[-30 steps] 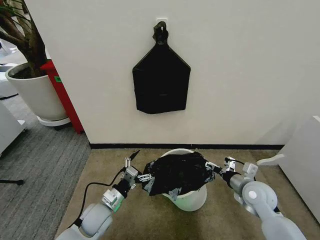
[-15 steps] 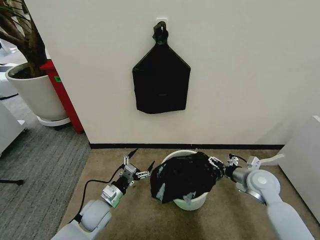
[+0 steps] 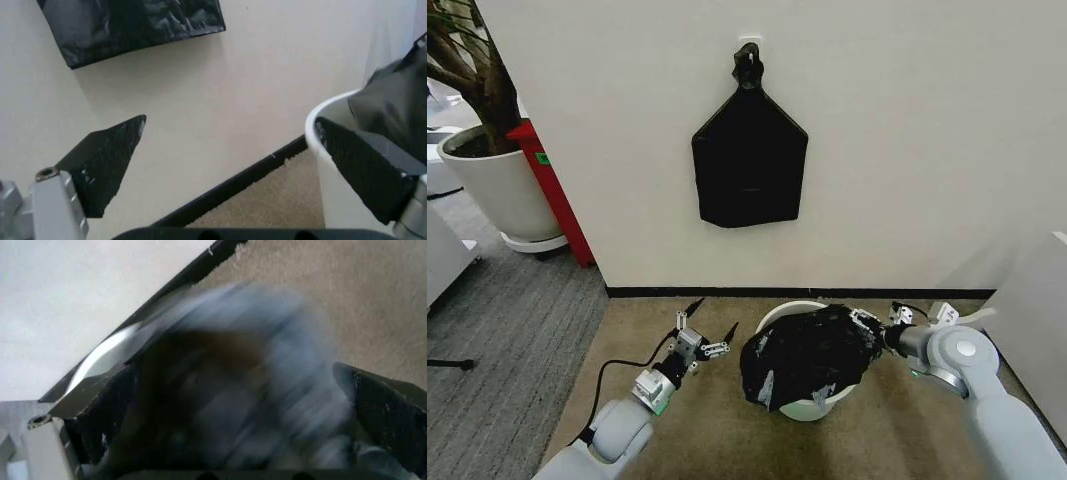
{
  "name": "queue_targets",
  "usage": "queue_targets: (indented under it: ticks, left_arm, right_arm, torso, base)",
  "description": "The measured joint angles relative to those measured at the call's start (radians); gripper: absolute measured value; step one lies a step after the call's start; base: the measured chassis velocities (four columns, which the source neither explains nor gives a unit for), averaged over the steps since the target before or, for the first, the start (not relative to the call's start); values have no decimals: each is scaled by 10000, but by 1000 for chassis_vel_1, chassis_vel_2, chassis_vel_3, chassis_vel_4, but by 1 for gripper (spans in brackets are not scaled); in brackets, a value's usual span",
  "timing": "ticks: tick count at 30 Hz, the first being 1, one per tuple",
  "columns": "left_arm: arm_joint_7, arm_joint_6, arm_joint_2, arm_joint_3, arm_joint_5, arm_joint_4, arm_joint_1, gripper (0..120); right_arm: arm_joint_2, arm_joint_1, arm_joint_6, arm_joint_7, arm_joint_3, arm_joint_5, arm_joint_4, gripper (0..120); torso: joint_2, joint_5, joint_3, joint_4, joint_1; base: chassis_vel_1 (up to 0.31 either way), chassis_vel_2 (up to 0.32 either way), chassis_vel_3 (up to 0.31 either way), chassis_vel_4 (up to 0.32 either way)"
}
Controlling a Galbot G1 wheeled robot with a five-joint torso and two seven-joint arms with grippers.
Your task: Place the garbage bag over the trash bin.
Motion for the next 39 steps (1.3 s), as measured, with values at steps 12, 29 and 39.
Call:
queue_targets:
  ticks: [12,29,39]
  left_arm:
    - [-29,-18,-211,-70,-13,-26,156,100]
    - [-1102,1079,-277,-812,-1109,-2043,1600,100]
    - [-1627,1549,-1327,-1749,-1346,-2884,2302,100]
  right_arm:
    - [-62,-96,218,110,-388,-1288,802,100]
    - [-3501,2160,805,-9522,-2435,-8156,222,100]
    - [-3920,7228,139,-12455,-7353,-9543,-2178,100]
  torso:
    - [0,1,0,0,0]
    - [0,10,0,-4,0]
    - [0,4,1,2,0]
  base:
    - [0,0,0,0]
    - [0,0,0,0]
    - [0,0,0,0]
